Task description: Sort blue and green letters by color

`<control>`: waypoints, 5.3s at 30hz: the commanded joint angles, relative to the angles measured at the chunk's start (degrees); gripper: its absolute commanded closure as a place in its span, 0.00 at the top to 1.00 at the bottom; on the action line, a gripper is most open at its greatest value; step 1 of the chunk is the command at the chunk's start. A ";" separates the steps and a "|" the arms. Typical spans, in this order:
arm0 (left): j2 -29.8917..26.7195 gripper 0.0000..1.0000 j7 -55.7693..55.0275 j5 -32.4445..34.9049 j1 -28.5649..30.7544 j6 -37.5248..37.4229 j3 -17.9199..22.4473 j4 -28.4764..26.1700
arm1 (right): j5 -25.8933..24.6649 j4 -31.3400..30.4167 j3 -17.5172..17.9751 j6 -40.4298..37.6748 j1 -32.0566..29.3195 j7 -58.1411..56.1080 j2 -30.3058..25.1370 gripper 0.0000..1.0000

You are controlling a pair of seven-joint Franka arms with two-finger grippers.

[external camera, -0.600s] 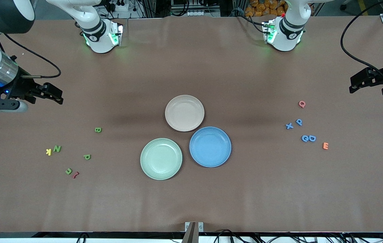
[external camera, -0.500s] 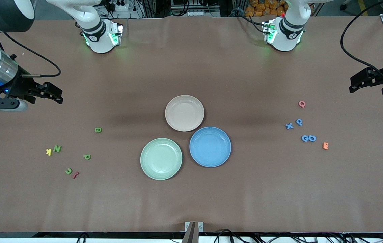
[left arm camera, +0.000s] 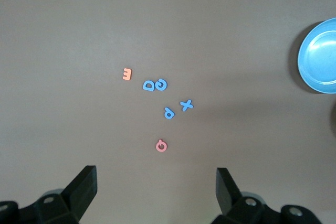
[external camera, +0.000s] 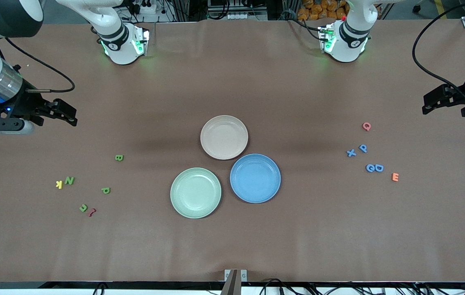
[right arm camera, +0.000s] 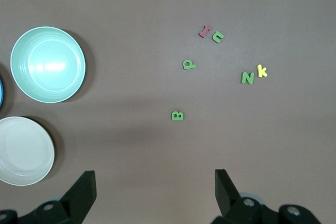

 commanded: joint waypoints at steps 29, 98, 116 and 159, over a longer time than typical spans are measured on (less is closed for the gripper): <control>16.72 1.00 0.00 3.48 2.97 33.90 -0.48 -19.87 | 0.66 -1.39 0.17 2.57 -0.87 -3.81 4.18 1.00; 31.68 0.59 16.36 6.05 3.84 45.07 -1.28 -20.92 | -4.17 -11.77 -0.44 38.69 -5.18 -11.19 25.54 0.94; 31.50 0.12 10.47 5.52 3.05 45.16 -1.45 -20.66 | -6.72 -7.46 -1.06 44.23 -5.44 -10.93 34.59 0.86; 38.70 0.13 -51.40 5.87 -24.37 45.42 -6.02 -1.59 | -9.09 -3.07 -1.06 44.32 -4.03 -10.40 40.22 0.00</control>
